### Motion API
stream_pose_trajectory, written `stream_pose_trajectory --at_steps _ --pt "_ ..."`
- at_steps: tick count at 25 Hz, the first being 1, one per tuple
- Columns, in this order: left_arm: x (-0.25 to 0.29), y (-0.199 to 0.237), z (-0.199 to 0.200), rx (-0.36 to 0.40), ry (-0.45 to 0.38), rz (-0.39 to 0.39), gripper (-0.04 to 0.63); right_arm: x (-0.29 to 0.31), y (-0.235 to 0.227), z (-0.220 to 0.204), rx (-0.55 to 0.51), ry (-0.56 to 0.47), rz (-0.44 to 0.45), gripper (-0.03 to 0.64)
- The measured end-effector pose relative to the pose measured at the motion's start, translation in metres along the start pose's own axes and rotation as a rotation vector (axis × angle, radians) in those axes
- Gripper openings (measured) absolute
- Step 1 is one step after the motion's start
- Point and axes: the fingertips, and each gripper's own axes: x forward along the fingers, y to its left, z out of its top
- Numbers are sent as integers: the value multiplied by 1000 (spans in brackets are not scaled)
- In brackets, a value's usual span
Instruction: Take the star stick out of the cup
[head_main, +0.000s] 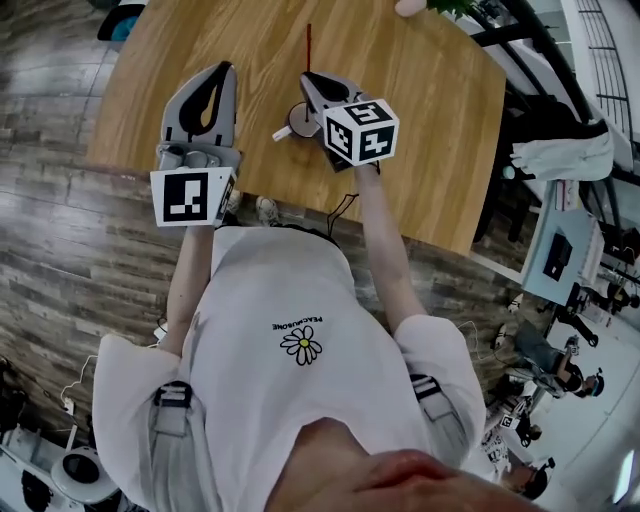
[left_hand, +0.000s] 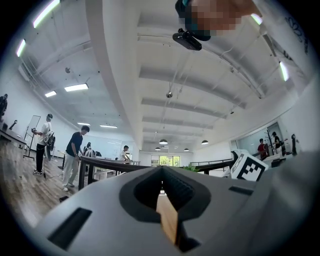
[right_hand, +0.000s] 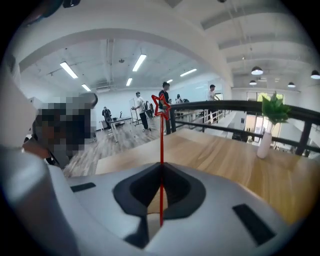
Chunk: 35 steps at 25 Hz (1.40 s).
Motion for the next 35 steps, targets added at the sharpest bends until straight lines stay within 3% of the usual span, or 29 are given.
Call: stream_pose_trajectory --at_steps 8,17,21,24,35 --pt "26 -24 34 44 -31 -45 15 -97 -12 115 -76 -397 -118 11" --pt "40 -51 78 126 -88 -146 15 -208 7 151 -136 -719 -399 11" --pt "35 -62 87 87 -108 -184 15 -231 17 133 -95 -769 -470 11" --pt "35 -71 97 115 -132 -206 15 -239 20 124 -94 -775 -508 11" --pt "35 -77 94 118 -126 -218 15 -245 14 118 -93 -757 -537 9"
